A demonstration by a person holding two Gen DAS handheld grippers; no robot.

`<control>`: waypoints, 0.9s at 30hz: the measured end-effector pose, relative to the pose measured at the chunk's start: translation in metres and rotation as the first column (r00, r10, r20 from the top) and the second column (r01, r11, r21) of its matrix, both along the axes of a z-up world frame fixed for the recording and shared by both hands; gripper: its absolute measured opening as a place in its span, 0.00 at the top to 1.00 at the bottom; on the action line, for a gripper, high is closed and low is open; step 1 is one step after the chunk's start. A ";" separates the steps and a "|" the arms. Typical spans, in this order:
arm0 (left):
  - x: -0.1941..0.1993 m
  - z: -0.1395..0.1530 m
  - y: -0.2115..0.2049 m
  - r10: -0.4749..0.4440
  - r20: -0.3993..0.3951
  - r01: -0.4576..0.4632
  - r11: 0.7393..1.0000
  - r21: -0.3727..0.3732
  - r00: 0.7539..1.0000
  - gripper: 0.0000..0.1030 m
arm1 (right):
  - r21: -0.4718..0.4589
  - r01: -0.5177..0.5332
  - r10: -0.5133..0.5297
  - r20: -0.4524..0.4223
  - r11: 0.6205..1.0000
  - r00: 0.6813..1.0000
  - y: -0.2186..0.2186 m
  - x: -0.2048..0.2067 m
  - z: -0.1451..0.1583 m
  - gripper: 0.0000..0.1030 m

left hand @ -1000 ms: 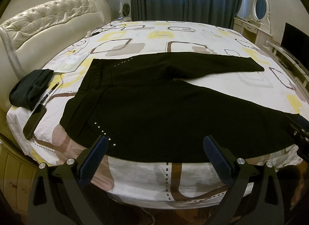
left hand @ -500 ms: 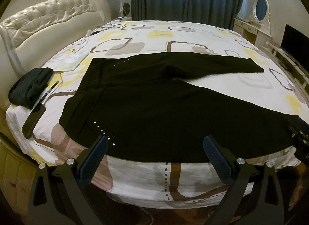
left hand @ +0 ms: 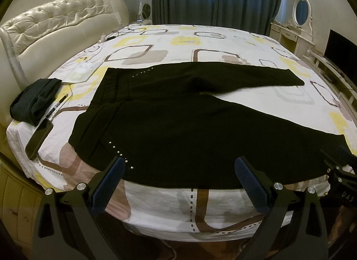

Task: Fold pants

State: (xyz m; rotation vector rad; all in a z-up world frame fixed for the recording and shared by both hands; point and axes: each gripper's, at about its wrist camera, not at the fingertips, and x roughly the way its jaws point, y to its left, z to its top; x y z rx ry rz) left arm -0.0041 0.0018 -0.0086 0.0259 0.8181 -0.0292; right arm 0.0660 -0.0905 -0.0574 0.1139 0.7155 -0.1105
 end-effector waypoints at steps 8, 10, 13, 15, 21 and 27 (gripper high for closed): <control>0.000 0.001 0.000 0.000 0.001 0.000 1.000 0.000 1.000 0.04 | -0.001 -0.007 0.007 -0.011 1.000 1.000 0.003 0.001 0.000 0.02; 0.000 0.001 0.000 -0.003 0.003 0.003 1.000 -0.002 1.000 0.04 | 0.000 -0.007 0.007 -0.015 1.000 1.000 0.003 0.002 0.000 0.02; 0.002 0.003 0.000 -0.010 0.002 0.010 1.000 -0.005 1.000 0.04 | 0.001 -0.008 0.008 -0.017 1.000 1.000 0.003 0.002 -0.001 0.02; 0.004 0.003 0.001 -0.014 0.001 0.014 1.000 -0.005 1.000 0.04 | 0.001 -0.008 0.008 -0.022 1.000 1.000 0.003 0.004 -0.001 0.02; 0.015 0.000 0.011 -0.017 -0.018 0.017 1.000 -0.015 1.000 0.04 | -0.002 -0.012 0.011 -0.046 1.000 0.999 0.005 0.011 -0.007 0.02; 0.028 -0.002 0.022 -0.002 -0.004 0.002 1.000 0.012 1.000 0.04 | -0.016 -0.026 0.025 -0.073 1.000 0.997 0.008 0.021 -0.012 0.02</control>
